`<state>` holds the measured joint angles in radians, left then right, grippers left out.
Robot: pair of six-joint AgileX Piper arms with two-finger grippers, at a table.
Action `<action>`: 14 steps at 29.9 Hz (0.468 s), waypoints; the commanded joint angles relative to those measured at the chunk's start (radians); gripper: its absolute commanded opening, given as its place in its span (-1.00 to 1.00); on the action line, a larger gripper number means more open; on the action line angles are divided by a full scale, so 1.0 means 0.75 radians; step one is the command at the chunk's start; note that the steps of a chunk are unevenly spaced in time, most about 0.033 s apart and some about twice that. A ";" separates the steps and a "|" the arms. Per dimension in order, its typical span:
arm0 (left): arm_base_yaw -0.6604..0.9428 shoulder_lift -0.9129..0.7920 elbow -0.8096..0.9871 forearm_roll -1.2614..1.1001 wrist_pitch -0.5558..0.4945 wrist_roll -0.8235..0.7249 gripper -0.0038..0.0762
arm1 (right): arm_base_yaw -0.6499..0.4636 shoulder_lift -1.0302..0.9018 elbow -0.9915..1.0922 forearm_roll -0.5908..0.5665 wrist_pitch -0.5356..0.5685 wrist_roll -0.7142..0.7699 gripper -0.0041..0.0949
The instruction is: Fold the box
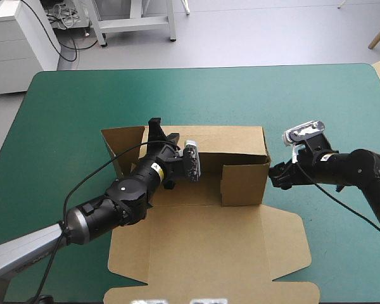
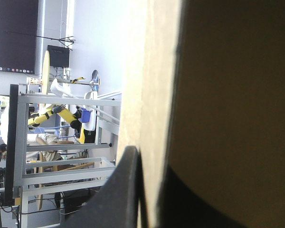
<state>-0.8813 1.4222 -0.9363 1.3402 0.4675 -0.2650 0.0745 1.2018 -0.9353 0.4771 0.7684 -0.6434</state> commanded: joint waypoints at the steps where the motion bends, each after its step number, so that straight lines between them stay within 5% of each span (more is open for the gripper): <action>1: 0.000 -0.006 0.010 -0.117 0.045 -0.037 -0.92 | -0.010 -0.037 -0.030 0.047 0.014 -0.041 0.54; 14: 0.000 -0.006 0.010 -0.117 0.043 -0.037 -0.92 | -0.010 -0.037 -0.030 0.156 0.144 -0.162 0.54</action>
<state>-0.8813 1.4222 -0.9363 1.3402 0.4675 -0.2653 0.0745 1.2018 -0.9344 0.5145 0.8899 -0.7178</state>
